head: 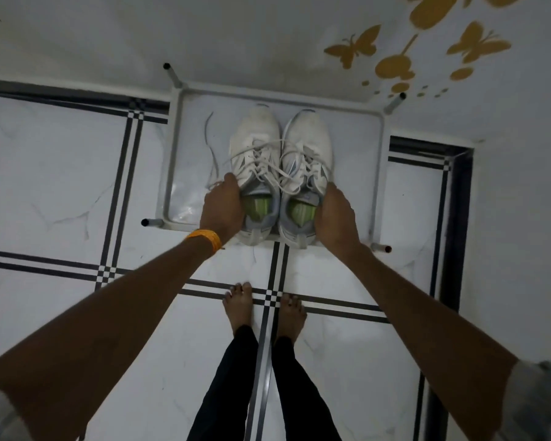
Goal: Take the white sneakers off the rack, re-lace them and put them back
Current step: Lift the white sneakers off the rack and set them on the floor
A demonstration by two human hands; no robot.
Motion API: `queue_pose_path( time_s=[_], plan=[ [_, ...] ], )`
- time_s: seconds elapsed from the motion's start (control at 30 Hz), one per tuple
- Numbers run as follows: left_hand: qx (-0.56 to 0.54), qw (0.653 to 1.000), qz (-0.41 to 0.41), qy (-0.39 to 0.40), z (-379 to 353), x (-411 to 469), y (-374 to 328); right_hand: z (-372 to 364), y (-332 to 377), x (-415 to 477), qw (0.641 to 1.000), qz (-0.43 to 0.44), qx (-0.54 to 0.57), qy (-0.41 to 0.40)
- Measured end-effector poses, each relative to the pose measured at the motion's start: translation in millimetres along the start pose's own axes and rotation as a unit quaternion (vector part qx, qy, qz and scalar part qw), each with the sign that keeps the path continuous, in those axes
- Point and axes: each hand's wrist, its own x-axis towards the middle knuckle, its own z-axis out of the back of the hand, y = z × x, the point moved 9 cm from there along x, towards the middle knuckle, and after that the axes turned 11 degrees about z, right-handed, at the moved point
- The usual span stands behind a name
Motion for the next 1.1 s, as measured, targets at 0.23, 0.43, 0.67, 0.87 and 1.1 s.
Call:
queue_pose_path(
  time_s=[0.23,0.43,0.67,0.87,1.1],
  plan=[
    [-0.044,0.999,-0.016,0.010,19,-102,9,24,21,-107,0.999,0.008,0.047,0.004],
    [-0.087,0.995,-0.006,0.049,7,-184,46,5,22,-205,0.996,-0.016,0.085,0.001],
    [-0.080,0.993,-0.027,0.077,-33,-249,122,-74,13,-295,0.998,0.000,0.064,-0.019],
    [-0.056,0.996,-0.022,0.061,-105,-260,180,-147,-17,-310,0.999,-0.004,0.049,0.000],
    [-0.027,0.997,-0.038,0.055,-228,-221,237,-261,-94,-272,1.000,0.016,-0.001,0.017]
  ],
)
